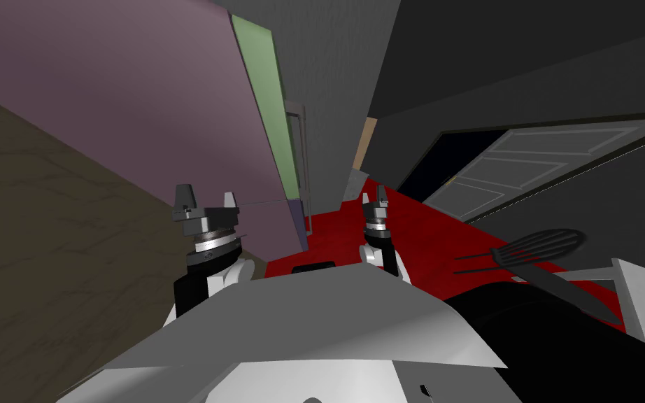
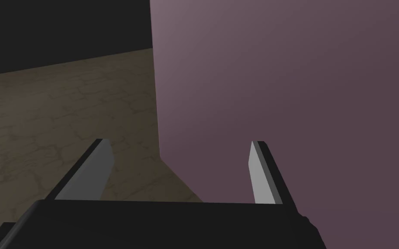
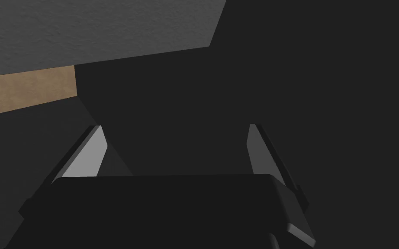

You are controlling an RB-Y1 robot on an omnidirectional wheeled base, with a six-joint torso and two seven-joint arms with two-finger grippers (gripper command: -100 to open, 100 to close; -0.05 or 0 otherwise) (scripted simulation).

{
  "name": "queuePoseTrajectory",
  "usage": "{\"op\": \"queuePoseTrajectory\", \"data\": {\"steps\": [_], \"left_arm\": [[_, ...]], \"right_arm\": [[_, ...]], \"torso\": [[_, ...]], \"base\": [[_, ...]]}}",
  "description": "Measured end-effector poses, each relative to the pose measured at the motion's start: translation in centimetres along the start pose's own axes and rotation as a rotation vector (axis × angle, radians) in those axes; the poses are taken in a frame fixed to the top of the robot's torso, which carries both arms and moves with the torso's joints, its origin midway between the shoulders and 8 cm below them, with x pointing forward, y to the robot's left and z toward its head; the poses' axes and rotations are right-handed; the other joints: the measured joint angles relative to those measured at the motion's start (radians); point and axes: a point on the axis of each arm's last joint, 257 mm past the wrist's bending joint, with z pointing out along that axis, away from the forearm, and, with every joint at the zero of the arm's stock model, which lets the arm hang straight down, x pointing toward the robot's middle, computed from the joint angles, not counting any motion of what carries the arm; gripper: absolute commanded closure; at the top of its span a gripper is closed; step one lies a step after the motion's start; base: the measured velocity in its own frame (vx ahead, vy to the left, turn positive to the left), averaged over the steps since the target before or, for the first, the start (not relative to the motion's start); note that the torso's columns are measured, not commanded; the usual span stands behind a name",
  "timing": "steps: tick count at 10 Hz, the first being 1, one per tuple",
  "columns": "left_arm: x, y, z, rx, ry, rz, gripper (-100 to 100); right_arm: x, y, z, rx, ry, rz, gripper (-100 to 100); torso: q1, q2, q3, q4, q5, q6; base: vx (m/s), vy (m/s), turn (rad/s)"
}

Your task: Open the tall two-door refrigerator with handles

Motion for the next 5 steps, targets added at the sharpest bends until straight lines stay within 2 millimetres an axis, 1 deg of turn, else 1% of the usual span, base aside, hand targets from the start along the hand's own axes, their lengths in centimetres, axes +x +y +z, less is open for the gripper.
{"op": "queuePoseTrajectory", "data": {"steps": [1, 2, 5], "left_arm": [[0.0, 0.0, 0.0, 0.0, 0.0, 0.0, 0], [0.0, 0.0, 0.0, 0.0, 0.0, 0.0, 0], [0.0, -0.01, 0.0, 0.0, 0.0, 0.0, 0]], "right_arm": [[0.0, 0.0, 0.0, 0.0, 0.0, 0.0, 0], [0.0, 0.0, 0.0, 0.0, 0.0, 0.0, 0], [0.0, 0.01, 0.0, 0.0, 0.0, 0.0, 0]], "torso": [[0.0, 0.041, -0.082, 0.041, 0.0, 0.0], [0.0, 0.104, -0.209, 0.105, 0.0, 0.0], [0.0, 0.322, -0.644, 0.322, 0.0, 0.0]], "base": [[0.0, 0.0, 0.0], [0.0, 0.0, 0.0], [0.0, 0.0, 0.0]]}}
